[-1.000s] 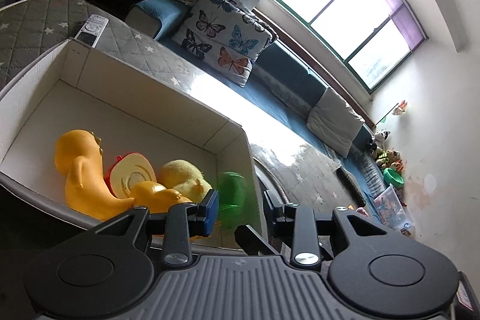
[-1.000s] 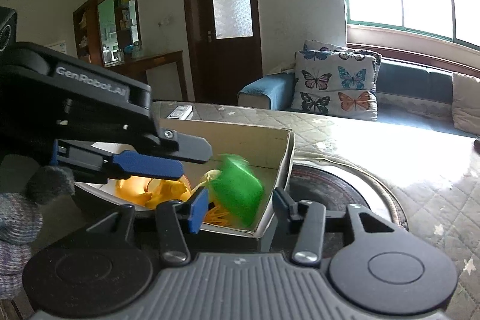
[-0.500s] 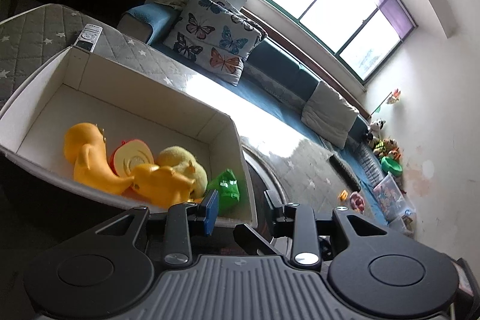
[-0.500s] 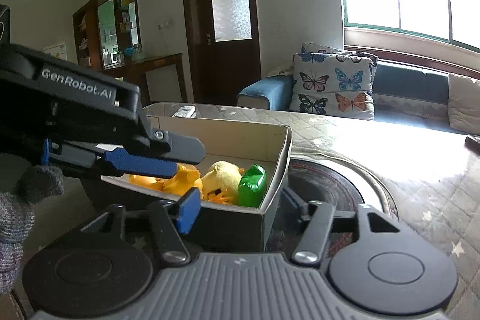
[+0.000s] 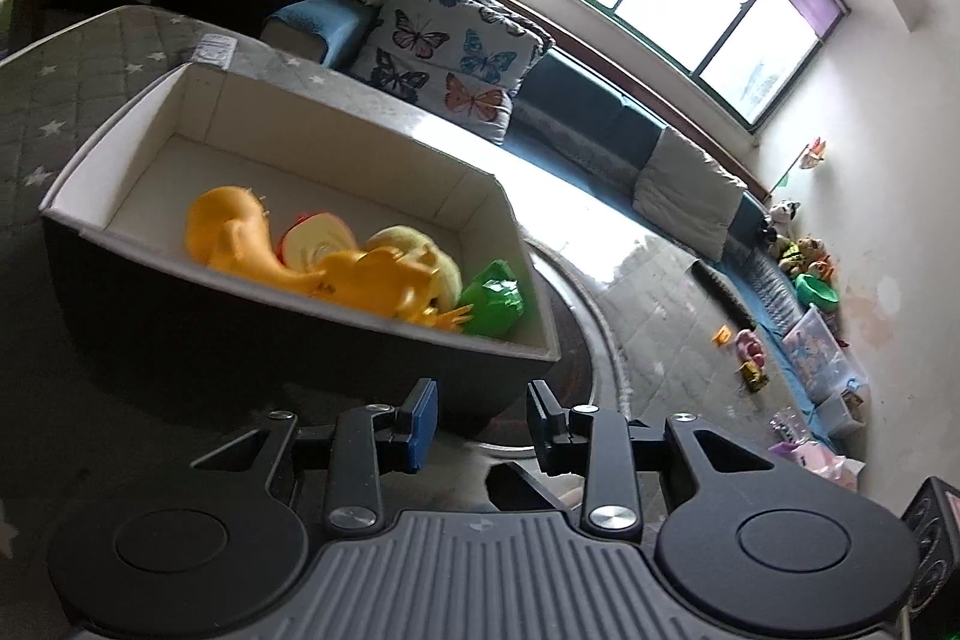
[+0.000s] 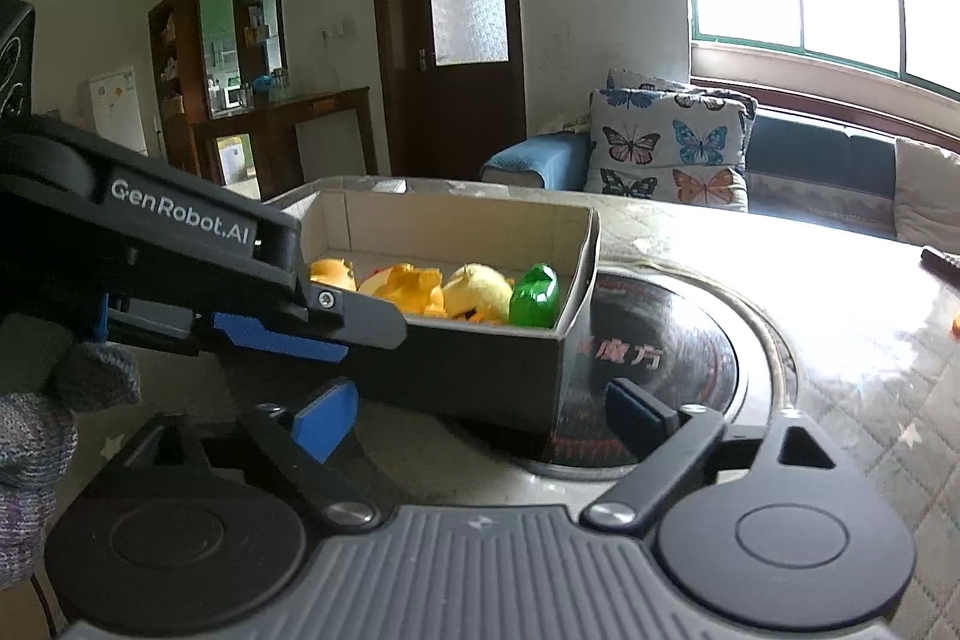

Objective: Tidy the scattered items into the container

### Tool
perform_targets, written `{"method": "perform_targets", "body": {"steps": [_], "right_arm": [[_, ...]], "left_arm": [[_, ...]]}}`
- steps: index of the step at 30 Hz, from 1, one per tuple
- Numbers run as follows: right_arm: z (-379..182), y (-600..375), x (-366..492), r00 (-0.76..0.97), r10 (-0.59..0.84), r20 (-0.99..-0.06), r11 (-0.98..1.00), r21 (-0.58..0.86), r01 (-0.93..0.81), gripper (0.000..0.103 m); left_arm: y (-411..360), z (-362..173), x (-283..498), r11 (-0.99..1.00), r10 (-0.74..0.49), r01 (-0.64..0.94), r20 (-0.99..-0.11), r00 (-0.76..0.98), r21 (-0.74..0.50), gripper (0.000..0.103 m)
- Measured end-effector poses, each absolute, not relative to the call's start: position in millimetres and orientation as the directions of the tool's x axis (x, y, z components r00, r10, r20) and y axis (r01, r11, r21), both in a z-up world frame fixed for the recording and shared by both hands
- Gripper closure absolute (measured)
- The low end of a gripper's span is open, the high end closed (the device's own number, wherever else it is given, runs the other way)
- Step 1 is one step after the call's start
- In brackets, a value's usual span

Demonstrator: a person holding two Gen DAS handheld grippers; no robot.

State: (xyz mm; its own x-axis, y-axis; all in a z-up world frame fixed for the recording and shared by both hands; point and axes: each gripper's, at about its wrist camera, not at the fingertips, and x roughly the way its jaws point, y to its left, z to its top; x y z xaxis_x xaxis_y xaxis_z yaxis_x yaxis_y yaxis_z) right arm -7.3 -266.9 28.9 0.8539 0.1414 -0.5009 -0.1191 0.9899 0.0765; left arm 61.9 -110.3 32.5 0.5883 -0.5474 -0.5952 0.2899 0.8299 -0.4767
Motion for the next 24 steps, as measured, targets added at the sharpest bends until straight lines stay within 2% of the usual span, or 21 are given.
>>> {"method": "perform_targets", "body": {"steps": [9, 24], "right_arm": [[18.6, -260.3, -18.6, 0.841, 0.125, -0.527, 0.992, 0.076, -0.100, 0.000], [4.4, -252.1, -33.7, 0.815, 0.092, -0.573, 0.995, 0.076, -0.059, 0.000]], "left_arm": [[-102.2, 17.9, 48.3, 0.875, -0.475, 0.247, -0.640, 0.604, -0.417, 0.068], [-92.0, 10.3, 26.7, 0.918, -0.388, 0.210, -0.658, 0.646, -0.336, 0.068]]}}
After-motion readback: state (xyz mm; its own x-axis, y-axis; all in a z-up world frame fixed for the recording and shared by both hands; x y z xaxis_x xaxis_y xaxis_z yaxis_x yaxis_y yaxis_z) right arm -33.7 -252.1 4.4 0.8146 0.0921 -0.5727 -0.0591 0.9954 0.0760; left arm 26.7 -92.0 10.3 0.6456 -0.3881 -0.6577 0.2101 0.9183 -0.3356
